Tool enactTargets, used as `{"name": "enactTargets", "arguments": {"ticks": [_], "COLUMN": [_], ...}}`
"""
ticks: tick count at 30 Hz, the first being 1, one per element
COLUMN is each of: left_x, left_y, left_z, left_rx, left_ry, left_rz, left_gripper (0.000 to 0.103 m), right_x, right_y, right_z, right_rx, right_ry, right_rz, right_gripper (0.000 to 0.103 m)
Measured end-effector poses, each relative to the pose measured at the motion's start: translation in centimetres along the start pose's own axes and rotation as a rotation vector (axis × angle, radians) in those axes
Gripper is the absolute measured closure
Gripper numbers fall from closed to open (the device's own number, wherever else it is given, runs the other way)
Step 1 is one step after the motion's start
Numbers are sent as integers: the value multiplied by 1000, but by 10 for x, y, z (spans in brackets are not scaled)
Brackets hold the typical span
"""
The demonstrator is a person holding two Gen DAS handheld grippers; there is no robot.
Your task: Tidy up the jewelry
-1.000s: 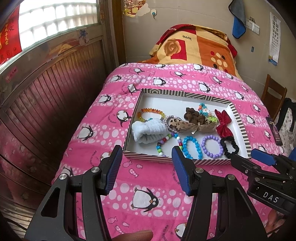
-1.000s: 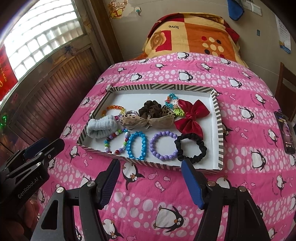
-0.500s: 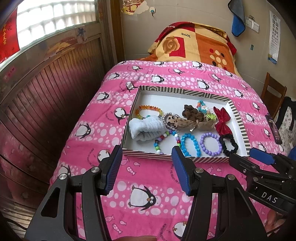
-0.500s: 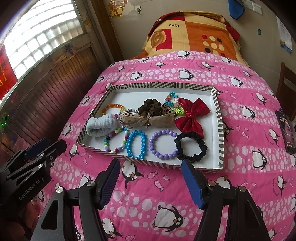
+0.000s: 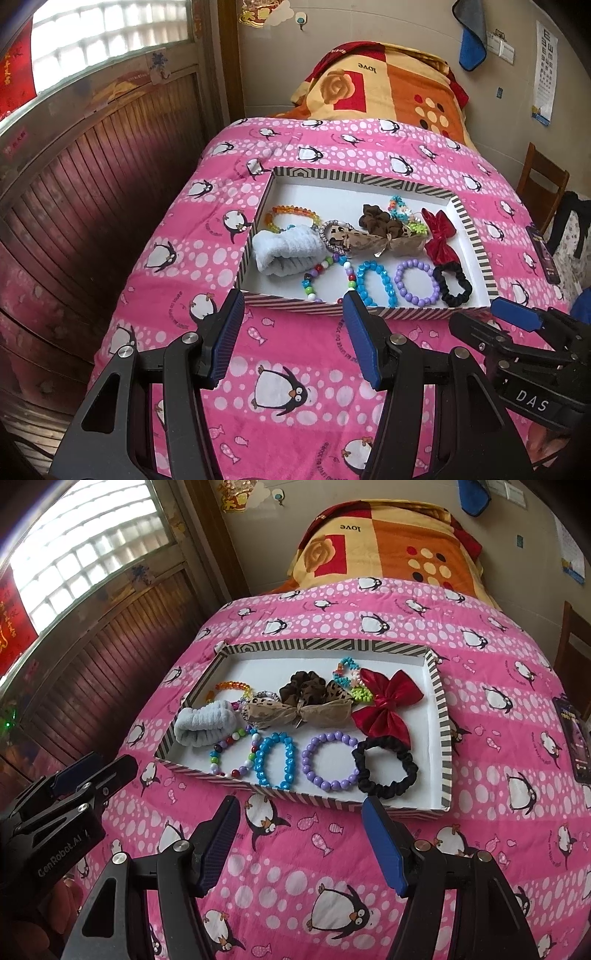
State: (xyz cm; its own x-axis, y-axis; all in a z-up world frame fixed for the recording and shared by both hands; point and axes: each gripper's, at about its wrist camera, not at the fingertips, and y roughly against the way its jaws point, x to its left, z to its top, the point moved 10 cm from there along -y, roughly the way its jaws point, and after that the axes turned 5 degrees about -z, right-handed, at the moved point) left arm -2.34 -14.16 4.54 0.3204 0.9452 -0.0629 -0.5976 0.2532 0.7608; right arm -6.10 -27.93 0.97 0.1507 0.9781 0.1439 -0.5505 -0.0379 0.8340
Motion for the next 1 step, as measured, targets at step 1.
{"name": "enactTargets", "arguments": {"ticks": [1], "left_x": [0], "left_y": [0], "left_z": [-1], "left_rx": [5], "left_ry": [2], "left_rz": [-4], "left_gripper": [48], "right_x": [-1], "right_y": [0], "right_z": [-1], "right_rx": [-2], "right_ry": [2], "right_rz": [0], "right_gripper": [37]}}
